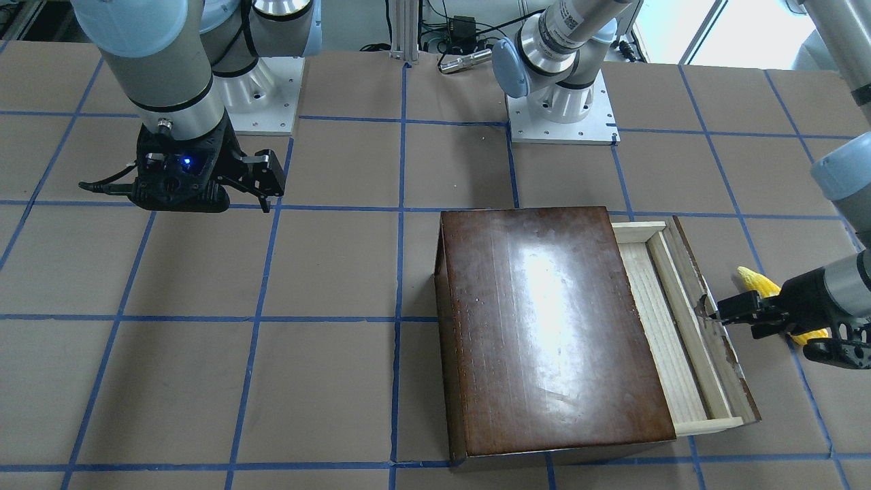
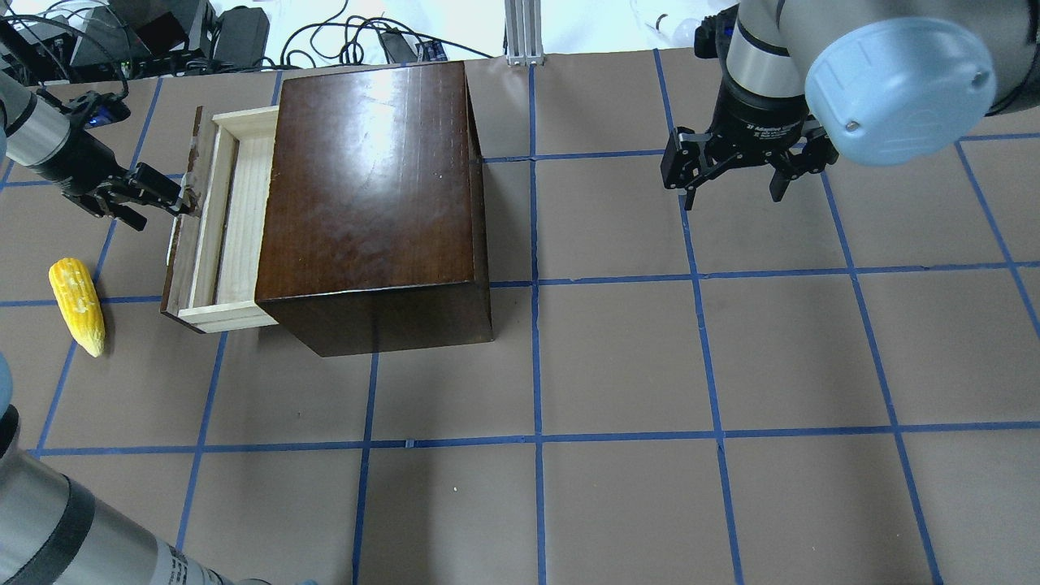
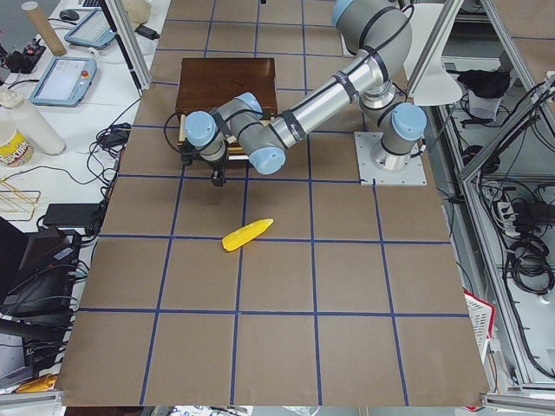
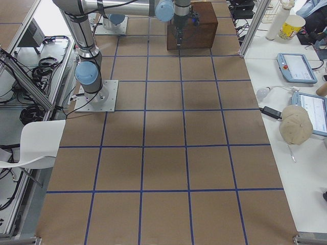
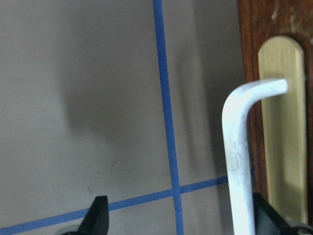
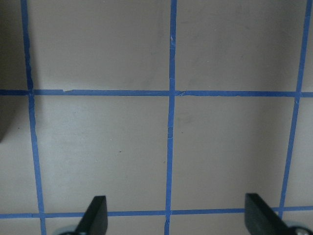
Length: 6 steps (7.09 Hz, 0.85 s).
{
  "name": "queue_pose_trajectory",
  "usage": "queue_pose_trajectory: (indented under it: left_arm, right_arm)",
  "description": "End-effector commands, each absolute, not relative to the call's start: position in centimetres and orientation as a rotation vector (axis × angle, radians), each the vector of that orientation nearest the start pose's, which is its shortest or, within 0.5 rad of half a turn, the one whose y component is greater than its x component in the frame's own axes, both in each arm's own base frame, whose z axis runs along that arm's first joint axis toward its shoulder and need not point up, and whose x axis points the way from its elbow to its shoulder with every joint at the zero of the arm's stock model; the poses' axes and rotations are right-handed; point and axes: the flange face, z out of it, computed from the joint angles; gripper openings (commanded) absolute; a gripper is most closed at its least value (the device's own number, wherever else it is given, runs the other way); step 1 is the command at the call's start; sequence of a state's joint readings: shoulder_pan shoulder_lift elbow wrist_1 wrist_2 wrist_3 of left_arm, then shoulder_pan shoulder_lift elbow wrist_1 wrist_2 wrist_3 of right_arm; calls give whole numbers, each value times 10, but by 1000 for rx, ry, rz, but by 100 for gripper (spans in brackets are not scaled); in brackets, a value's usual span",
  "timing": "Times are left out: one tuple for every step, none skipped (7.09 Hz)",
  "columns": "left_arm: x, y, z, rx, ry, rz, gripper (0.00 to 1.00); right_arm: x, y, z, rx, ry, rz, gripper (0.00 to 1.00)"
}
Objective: Open drawer and put corn inside
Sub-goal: 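Release the handle and move the left gripper over the yellow corn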
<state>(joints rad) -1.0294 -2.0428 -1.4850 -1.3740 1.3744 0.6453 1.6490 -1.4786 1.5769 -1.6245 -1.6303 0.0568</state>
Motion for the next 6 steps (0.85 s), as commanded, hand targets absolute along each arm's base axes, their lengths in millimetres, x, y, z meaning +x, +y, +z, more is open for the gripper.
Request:
queue_pose_trajectory:
  left_arm:
    - [202,-622,279,138,3406,83,100]
    - [201,-622,282,138,3406,77,100]
    - [199,-619,301,138,3398,52,100]
    - [205,-617,321,119,3389,40,100]
    - [224,-613,339,66,3388,26,100]
    - [252,-607,353,-6,3378,3,100]
  right_arm:
    - [168,-513,443,-37,3203,67,100]
    - [168,-513,443,-37,3203,67,100]
    - [168,-513,443,-37,3203,67,100]
    - [168,-513,443,-37,3202,67,100]
    - [168,-513,443,-37,3203,67,100]
    - [168,-513,443,-37,3203,67,100]
